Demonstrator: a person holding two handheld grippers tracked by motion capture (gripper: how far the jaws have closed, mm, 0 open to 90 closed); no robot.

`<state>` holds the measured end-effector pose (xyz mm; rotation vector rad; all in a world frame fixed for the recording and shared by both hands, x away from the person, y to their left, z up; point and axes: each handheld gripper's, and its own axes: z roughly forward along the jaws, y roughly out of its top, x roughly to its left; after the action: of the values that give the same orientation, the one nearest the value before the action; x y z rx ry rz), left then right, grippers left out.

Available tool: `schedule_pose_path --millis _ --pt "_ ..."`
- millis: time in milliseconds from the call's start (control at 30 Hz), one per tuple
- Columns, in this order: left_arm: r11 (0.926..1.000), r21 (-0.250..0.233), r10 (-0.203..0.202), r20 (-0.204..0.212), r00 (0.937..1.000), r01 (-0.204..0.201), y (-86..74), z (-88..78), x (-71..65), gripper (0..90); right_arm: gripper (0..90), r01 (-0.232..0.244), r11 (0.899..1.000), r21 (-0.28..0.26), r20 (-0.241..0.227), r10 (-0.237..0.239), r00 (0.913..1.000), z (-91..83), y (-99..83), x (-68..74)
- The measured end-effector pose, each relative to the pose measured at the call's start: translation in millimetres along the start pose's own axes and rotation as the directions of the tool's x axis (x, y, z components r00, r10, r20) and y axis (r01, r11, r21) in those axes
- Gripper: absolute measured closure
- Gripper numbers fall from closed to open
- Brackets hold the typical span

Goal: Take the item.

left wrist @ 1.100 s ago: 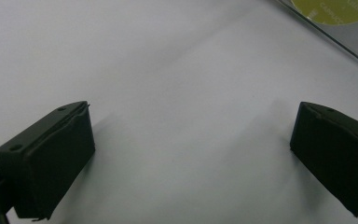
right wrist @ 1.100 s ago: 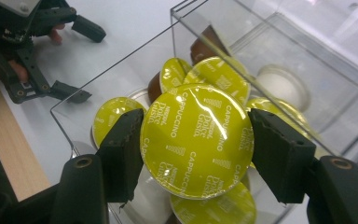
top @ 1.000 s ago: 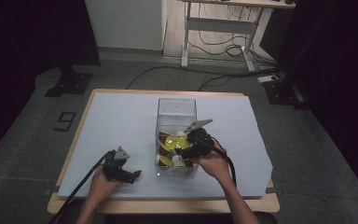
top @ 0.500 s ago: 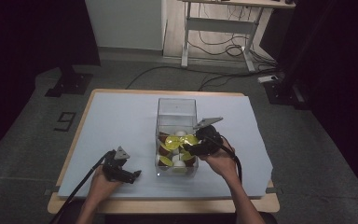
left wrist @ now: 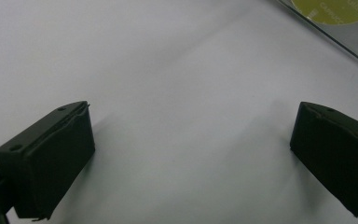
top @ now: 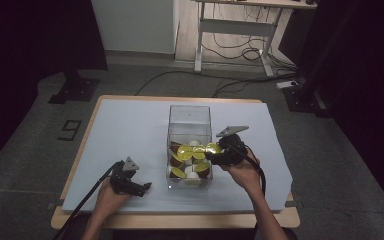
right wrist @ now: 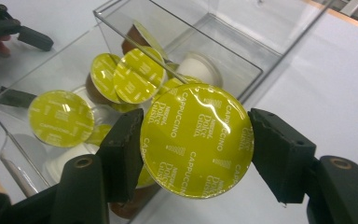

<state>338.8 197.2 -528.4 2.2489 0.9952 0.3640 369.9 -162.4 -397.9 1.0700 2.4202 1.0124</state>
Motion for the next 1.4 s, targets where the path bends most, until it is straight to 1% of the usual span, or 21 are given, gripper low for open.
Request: schedule_pose_path --millis 433,567,867,967,1367,1400 --pt "1.0 0.001 0.0 0.0 1.0 0.0 0.0 -0.1 0.0 0.0 37.9 -0.041 0.999 0.001 0.045 0.041 0.9982 -8.6 -16.1 -19.2" --pt "1.0 0.0 0.001 0.0 1.0 -0.001 0.0 0.0 0.1 0.0 37.9 -0.06 0.998 -0.001 0.067 0.06 0.996 -13.2 -22.9 -27.3" --pt "1.0 0.0 0.0 0.0 1.0 0.0 0.0 0.0 0.0 0.0 37.9 -0.081 0.997 -0.003 0.097 0.081 0.992 -16.9 -33.3 -36.8" --pt "1.0 0.0 0.0 0.0 1.0 0.0 0.0 0.0 0.0 0.0 37.9 -0.086 0.996 -0.004 0.116 0.086 0.9896 -16.5 -39.3 -40.4" --pt "1.0 0.001 0.0 0.0 1.0 0.0 0.0 -0.1 0.0 0.0 37.9 -0.111 0.994 0.001 0.141 0.11 0.9839 -10.3 -58.3 -49.9" --pt "1.0 0.001 0.0 0.0 1.0 0.0 0.0 -0.1 0.0 0.0 38.0 -0.109 0.994 0.002 0.15 0.108 0.9827 -8.8 -60.7 -50.6"
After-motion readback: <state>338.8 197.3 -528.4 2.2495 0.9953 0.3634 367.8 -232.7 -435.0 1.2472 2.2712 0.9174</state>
